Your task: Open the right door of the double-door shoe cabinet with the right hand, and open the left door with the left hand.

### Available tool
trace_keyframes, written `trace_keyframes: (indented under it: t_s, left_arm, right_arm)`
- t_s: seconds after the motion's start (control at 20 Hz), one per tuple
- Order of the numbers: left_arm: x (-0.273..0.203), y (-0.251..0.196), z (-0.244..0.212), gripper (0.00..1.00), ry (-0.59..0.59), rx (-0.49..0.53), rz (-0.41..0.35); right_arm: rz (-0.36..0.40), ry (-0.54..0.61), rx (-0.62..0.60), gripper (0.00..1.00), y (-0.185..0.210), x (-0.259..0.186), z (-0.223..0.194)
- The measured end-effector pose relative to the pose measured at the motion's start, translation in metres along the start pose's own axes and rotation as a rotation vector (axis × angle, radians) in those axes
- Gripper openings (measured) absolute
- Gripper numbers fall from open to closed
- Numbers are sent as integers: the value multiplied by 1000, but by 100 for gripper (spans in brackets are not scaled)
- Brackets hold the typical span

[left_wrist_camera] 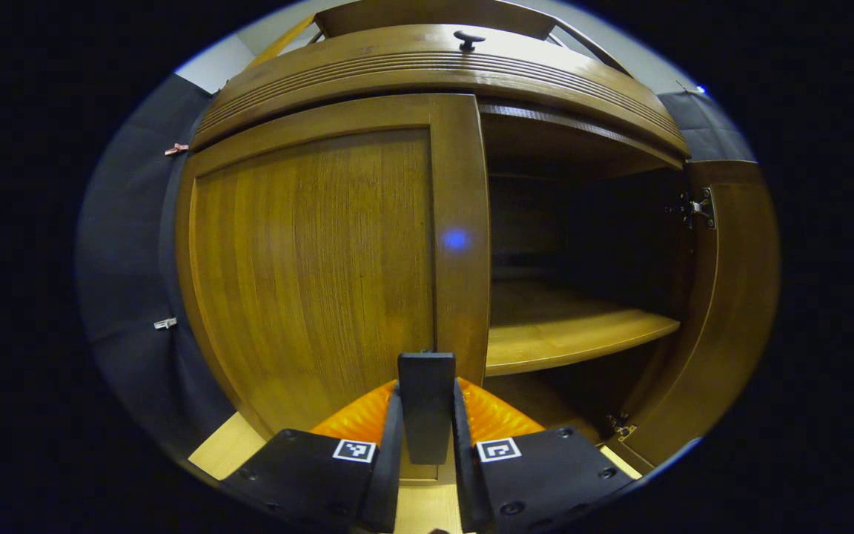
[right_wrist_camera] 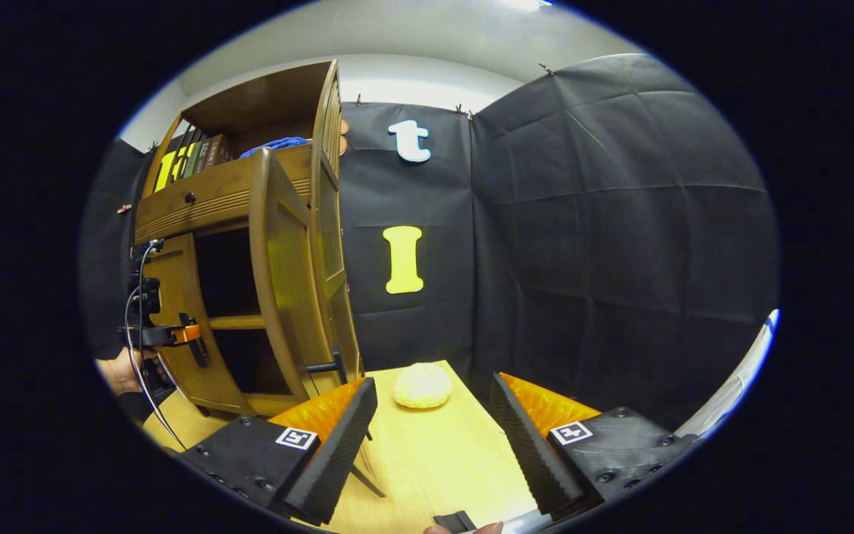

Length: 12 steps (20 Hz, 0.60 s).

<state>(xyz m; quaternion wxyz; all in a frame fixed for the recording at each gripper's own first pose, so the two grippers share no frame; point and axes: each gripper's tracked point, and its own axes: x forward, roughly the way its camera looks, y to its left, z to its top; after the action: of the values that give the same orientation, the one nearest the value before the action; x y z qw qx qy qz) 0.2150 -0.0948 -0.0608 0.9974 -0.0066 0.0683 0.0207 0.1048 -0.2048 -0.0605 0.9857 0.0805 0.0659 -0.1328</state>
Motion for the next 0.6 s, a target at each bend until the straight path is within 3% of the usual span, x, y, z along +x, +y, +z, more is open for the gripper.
trace_keyframes:
  t_s: [0.3, 0.6]
  left_arm:
    - [-22, 3, -5, 31, 13, -6, -15]
    - [-79, 21, -15, 29, 31, -8, -48]
  right_arm:
    - [5, 8, -21, 98, 21, -24, -2]
    - [146, -28, 22, 98, 87, -43, 6]
